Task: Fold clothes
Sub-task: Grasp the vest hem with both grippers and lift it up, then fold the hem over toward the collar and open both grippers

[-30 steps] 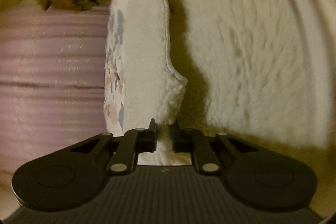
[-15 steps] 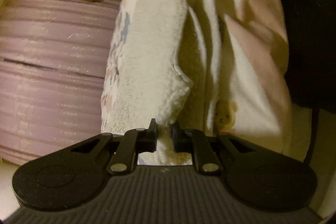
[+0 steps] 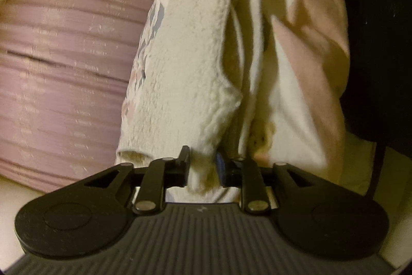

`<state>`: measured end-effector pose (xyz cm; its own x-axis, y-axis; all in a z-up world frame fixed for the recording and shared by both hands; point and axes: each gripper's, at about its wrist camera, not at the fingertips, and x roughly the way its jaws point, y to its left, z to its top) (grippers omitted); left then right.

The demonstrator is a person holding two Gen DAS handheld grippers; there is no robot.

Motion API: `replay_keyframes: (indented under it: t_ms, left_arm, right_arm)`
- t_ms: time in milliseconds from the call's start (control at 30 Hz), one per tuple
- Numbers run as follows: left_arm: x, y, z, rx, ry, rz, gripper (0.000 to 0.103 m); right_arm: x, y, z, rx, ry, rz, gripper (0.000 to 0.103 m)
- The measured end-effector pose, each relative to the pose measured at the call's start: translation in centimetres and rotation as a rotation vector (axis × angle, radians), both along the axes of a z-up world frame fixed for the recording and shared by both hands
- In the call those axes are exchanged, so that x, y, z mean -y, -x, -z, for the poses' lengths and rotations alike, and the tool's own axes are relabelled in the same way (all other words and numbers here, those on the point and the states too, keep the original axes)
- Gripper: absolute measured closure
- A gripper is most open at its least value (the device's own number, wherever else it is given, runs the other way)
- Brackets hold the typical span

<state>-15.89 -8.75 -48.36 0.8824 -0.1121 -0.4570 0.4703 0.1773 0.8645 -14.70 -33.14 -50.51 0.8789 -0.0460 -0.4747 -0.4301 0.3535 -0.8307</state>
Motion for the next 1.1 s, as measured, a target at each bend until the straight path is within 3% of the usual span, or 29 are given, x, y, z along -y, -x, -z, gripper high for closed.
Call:
replay_keyframes:
  t_ms: [100, 167, 267, 433, 600, 733, 867, 1000, 1100]
  left_arm:
    - [-2.3, 0.1, -2.3, -0.063, 0.056, -0.056, 0.074]
    - [-3.8, -0.5, -4.6, -0.08, 0.127, -0.112, 0.074]
    - [-5.0, -3.2, -8.6, -0.071, 0.304, -0.186, 0.074]
    - [-2.9, -11.7, -11.9, -0.087, 0.54, -0.195, 0.08]
    - [0.1, -19.9, -10.7, -0.116, 0.58, -0.21, 0.082]
    - [-0.7, -24.8, -6.2, -0.158, 0.516, -0.306, 0.082]
    - [-0.8, -28.2, -2.5, -0.222, 0.5, -0.36, 0.084]
    - [-1.8, -29.5, -2.3, -0.255, 0.589, -0.408, 0.085]
    - [-3.1, -29.4, -4.2, -0.283, 0.698, -0.454, 0.085]
  right_arm:
    - [0.9, 0.6, -1.5, -0.009, -0.04, 0.022, 0.053]
    - [2.2, 0.7, -3.4, -0.025, -0.126, 0.063, 0.052]
    - [4.3, 0.0, -6.7, -0.041, -0.302, 0.125, 0.053]
    - [6.2, -6.6, -10.9, -0.027, -0.624, 0.191, 0.053]
    - [6.8, -14.9, -12.0, -0.125, -0.823, 0.22, 0.054]
    - [6.6, -22.1, -9.5, -0.199, -0.817, 0.251, 0.054]
    - [7.3, -25.3, -5.0, -0.278, -0.815, 0.305, 0.054]
    - [8.0, -27.0, -3.4, -0.306, -0.889, 0.323, 0.051]
    - [8.8, -27.1, -3.8, -0.301, -0.929, 0.355, 0.047]
